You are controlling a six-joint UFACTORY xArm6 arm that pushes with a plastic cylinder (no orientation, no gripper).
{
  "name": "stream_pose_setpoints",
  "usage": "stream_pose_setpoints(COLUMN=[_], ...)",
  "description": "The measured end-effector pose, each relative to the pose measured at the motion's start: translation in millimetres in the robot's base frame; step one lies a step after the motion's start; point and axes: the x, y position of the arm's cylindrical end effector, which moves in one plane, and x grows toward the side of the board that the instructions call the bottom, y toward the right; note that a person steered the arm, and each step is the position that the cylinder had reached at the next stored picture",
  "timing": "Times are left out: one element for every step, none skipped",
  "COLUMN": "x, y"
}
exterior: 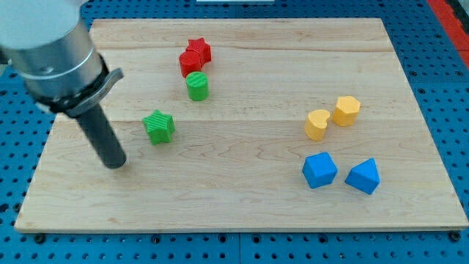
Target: Push the green star diagonal to the green circle
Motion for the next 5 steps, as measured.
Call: stream_pose_setpoints(x=[-31, -52, -22, -18, -33], y=[52, 117, 145, 121, 61])
